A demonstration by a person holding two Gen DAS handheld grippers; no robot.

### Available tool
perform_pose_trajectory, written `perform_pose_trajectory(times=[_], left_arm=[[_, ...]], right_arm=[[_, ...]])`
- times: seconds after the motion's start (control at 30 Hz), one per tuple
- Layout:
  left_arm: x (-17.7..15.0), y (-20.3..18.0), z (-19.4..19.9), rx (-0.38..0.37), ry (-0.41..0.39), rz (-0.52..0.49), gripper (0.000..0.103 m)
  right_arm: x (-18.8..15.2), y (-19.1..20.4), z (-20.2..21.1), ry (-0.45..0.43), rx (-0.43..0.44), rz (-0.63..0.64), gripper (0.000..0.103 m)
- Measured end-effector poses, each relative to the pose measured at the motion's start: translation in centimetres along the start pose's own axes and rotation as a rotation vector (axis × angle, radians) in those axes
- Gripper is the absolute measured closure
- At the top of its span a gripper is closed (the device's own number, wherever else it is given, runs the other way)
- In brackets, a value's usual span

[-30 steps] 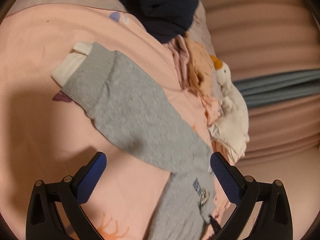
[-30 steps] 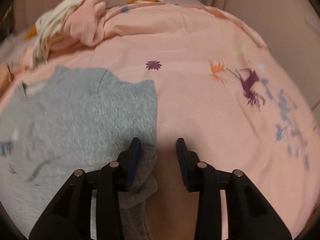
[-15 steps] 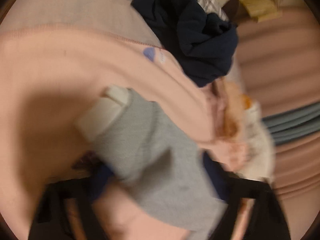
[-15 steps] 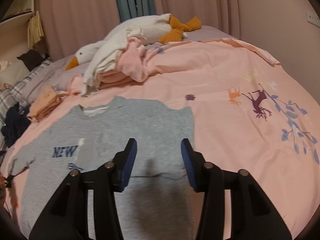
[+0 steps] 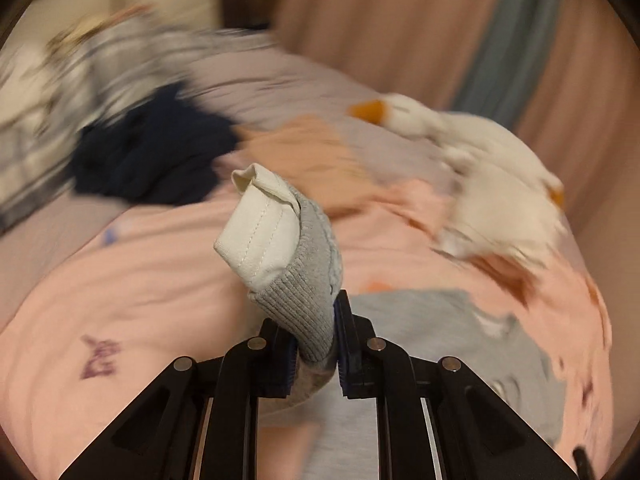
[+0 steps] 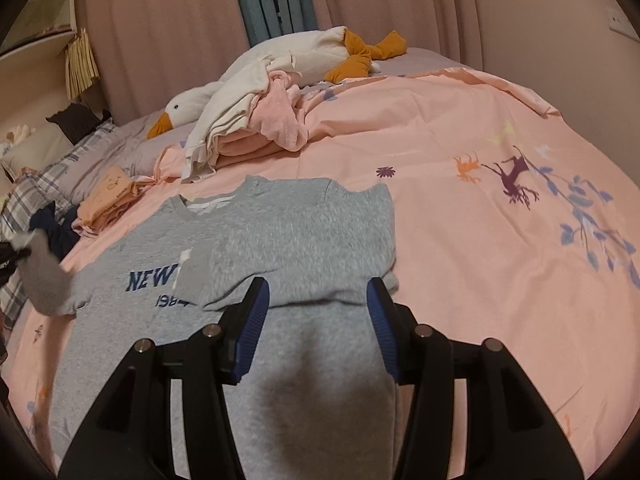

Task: Fold small clothes

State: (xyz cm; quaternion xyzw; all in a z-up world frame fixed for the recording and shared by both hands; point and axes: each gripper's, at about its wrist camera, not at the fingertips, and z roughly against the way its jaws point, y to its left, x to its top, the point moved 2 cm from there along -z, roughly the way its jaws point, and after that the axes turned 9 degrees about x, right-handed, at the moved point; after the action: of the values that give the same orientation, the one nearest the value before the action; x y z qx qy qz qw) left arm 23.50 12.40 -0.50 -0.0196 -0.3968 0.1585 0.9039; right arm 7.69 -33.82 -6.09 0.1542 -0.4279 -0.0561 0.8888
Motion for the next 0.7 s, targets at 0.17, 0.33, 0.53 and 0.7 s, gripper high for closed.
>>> perform_pose_trajectory(times=[0.17,0.33,0.53,0.7], left_arm=[[-3.3,-8.2,-1.8,-0.052,0.051,-0.167,0.088],[-8.9,-14.3,-5.0,-0.087,0.187,-0.335,0.088],[-13.1,-17.1,-6.4,-0.022,0.248,-0.517,0.034],[-13.2,-16.0,-4.5,-0.104,0.262,-0.519,0.034]], right_arm=[[-1.5,-0.2,1.0,-0.018,0.019,-0.039,0.048],[-2.8,-0.6,1.1,0.01,0.039,-0.074,0.047],[-3.8,-1.3,1.1,0.037,0.047,-0.115,0.043],[-4.2,-1.7,1.3,0.038,0.053,-0.143,0.041]])
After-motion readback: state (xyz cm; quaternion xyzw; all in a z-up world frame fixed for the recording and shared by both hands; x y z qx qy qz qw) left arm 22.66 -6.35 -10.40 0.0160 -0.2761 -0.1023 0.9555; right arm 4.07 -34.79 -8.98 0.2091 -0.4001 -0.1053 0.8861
